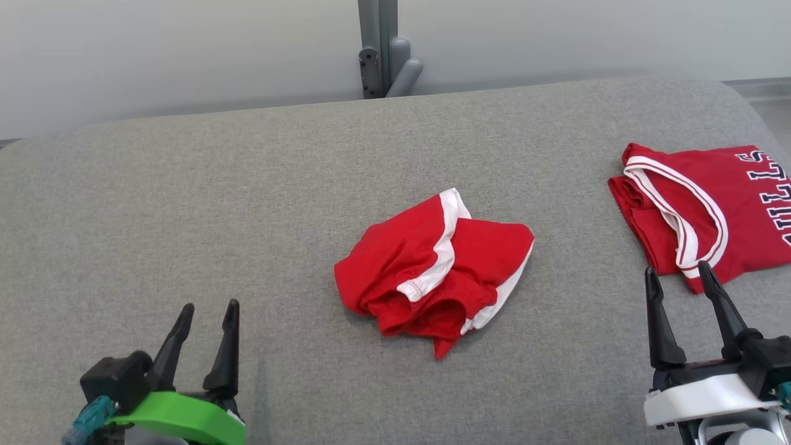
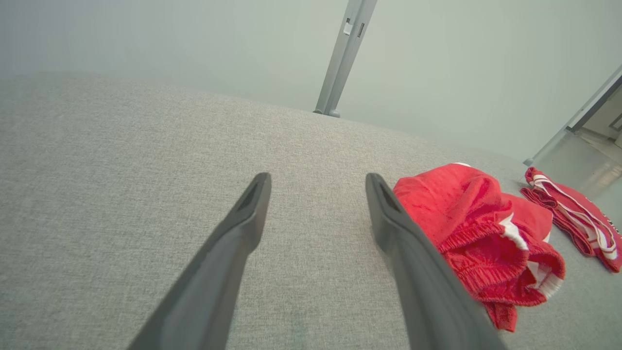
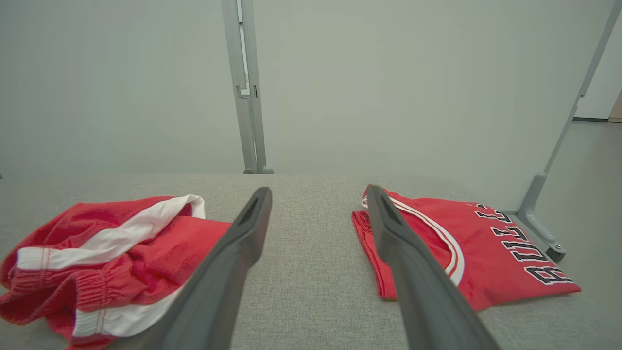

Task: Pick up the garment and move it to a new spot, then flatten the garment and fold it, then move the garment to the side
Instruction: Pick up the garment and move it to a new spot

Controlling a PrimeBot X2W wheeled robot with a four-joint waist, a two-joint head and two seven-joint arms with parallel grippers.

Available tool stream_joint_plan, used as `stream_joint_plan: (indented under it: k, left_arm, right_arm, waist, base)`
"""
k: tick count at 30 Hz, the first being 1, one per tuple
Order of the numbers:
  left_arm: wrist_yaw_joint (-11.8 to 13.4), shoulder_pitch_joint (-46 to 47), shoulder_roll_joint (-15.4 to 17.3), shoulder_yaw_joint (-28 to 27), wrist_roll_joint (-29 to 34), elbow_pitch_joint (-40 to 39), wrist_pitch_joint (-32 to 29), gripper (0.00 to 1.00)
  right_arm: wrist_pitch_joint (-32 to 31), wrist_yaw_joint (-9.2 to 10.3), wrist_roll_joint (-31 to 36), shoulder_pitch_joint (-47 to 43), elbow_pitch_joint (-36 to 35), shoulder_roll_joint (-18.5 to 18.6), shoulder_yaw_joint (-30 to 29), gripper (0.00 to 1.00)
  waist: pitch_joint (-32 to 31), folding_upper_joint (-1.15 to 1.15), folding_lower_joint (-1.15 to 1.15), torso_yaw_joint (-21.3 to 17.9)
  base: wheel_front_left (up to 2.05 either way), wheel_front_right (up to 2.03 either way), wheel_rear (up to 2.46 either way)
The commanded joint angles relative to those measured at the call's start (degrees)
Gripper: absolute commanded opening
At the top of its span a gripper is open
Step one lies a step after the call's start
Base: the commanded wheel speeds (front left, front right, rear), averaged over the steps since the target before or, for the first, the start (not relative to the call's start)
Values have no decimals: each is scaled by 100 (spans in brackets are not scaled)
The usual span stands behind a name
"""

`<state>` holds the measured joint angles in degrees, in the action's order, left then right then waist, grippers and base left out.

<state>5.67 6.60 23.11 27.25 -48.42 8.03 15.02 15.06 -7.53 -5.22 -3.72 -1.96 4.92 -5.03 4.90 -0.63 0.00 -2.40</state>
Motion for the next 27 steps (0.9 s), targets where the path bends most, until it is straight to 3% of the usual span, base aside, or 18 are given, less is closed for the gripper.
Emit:
stream_joint_plan:
  k: [1,4,8,27]
  left_arm:
    - [-51,-347,-62,-325,511,-99,15,100]
    - [-258,-866,-384,-990,1178,-174,16,100]
    - [-583,-1083,-669,-1226,1629,-143,16,100]
    - [-1151,-1578,-1342,-2170,2593,16,17,100]
  right_arm:
    - [15,8,62,-127,40,70,-11,100]
    - [15,8,44,-214,134,85,-57,100]
    - [15,8,46,-262,211,69,-93,100]
    - [15,8,96,-431,432,59,-51,100]
  waist:
    - [-179,63,0,202]
    - [-199,63,0,327]
    - [-251,63,0,411]
    - [-456,63,0,459]
  base:
    - [0,0,0]
    - [0,0,0]
    - [0,0,0]
    - [0,0,0]
